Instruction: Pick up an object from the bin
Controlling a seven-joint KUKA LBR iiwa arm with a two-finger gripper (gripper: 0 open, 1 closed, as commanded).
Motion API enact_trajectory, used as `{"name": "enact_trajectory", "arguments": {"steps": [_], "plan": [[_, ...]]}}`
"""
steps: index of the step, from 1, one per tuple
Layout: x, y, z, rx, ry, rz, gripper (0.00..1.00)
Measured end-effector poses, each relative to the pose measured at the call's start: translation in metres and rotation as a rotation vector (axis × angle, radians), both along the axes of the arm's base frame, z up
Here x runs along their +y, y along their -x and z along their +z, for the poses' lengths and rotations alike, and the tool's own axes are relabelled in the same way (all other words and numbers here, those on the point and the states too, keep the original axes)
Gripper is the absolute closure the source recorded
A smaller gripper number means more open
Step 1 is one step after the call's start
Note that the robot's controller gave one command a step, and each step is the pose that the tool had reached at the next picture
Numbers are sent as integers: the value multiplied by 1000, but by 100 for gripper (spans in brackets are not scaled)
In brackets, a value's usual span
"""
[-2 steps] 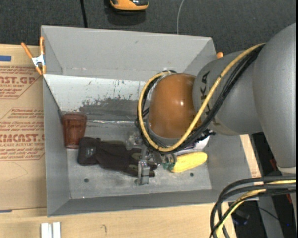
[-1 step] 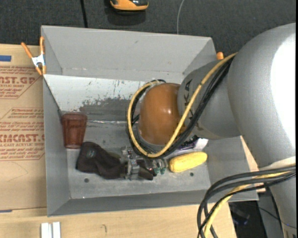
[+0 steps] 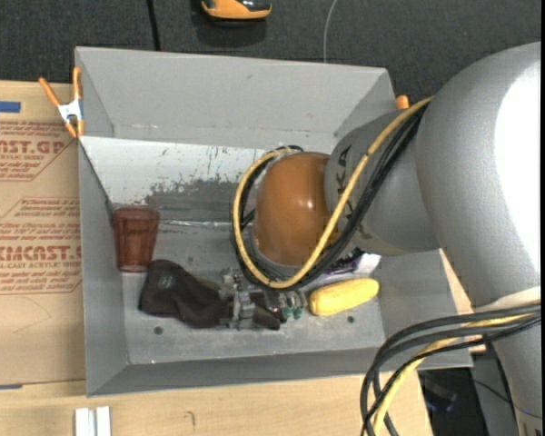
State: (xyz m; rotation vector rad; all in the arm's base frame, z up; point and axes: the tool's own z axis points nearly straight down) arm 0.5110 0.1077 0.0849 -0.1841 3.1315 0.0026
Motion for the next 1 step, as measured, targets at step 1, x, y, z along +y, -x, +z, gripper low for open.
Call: {"name": "enact_trajectory", "arguments": {"steps": [1], "plan": [[4,-6,144,2,2,35,100]]}}
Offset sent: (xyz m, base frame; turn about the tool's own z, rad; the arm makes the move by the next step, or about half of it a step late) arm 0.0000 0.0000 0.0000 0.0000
